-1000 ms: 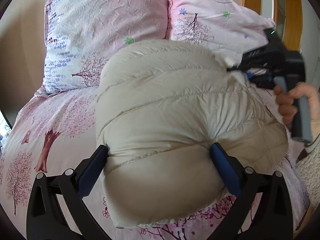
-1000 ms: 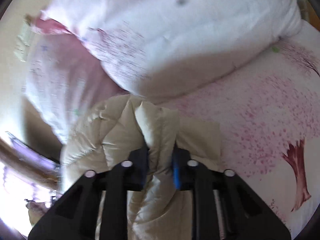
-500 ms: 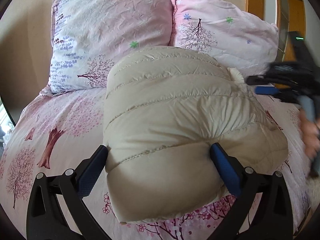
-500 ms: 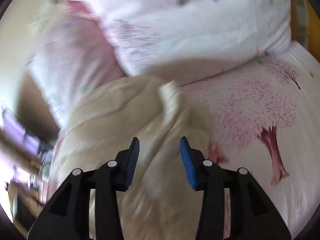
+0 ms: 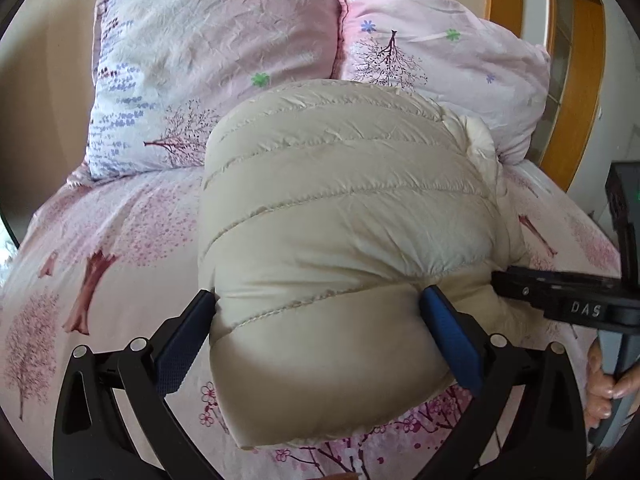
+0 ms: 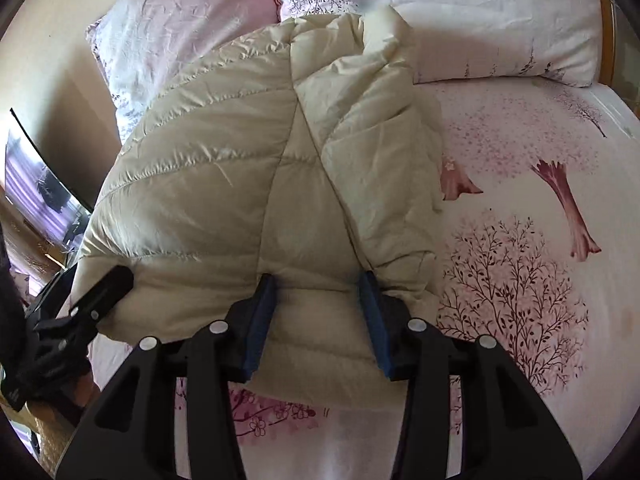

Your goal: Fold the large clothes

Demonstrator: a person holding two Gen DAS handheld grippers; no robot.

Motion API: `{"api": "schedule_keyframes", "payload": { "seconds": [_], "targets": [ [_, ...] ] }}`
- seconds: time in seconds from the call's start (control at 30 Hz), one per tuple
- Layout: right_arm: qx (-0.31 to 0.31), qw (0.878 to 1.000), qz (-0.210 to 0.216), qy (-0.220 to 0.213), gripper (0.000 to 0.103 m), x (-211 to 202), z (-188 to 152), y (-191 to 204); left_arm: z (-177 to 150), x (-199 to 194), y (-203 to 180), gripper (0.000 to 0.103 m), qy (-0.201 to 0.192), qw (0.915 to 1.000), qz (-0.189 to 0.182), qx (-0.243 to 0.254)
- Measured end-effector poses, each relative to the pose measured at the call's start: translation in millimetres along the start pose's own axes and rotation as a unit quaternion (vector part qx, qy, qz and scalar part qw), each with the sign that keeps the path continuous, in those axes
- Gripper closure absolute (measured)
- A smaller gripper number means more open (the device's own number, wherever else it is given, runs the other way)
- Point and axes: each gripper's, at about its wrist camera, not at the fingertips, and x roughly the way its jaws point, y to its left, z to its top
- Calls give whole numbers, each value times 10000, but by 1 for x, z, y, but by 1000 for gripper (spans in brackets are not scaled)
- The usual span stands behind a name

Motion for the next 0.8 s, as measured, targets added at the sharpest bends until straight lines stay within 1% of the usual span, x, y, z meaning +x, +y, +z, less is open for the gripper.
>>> {"api": "schedule_keyframes", "payload": {
  "seconds": [0.03, 0.07, 0.1, 0.13, 0.17, 0.2, 0.27, 0.3, 0.4, 0.47, 0.57, 0.63, 0.8],
  "targets": [
    [-40, 9999, -84, -40, 54, -4, -1, 3, 0, -2, -1, 1, -32, 10000, 55, 42],
    [-91, 9998, -163, -112, 47, -11, -2, 6, -1, -6, -1, 1, -71, 9998, 155, 71],
    [-134, 9995, -205, -195, 33, -19, -4, 9, -2, -9, 0, 1, -99, 9996, 255, 66],
    [-201, 9988, -260, -358, 27, -31, -9, 12, -5, -18, 0, 1, -161, 9989, 433, 38],
    [-266, 9979, -316, -495, 19, -39, -13, 14, -7, -24, 0, 1, -183, 9986, 505, 15],
    [-372, 9964, -381, -664, 17, -49, -17, 16, -10, -30, 0, 1, -203, 9982, 558, -15],
    [-495, 9943, -473, -812, 13, -60, -22, 17, -18, -45, -1, 1, -196, 9976, 665, -78],
    [-528, 9940, -478, -834, 11, -65, -22, 18, -22, -52, -3, 1, -161, 9968, 786, -64],
    [-579, 9949, -416, -717, 8, -71, -28, 20, -28, -64, -7, 1, -29, 9939, 1106, 18],
    [-644, 9954, -408, -573, 7, -72, -32, 21, -34, -70, -7, 1, 78, 9937, 1121, -48],
    [-704, 9958, -467, -347, 6, -70, -44, 25, -43, -73, -5, 1, 305, 9941, 1030, -144],
    [-702, 9958, -547, -192, 6, -68, -49, 26, -47, -72, -7, 1, 392, 9933, 1080, -130],
    [-658, 9952, -728, -3, 6, -66, -59, 23, -53, -67, -6, 1, 632, 9922, 1057, -187]
  ]
}}
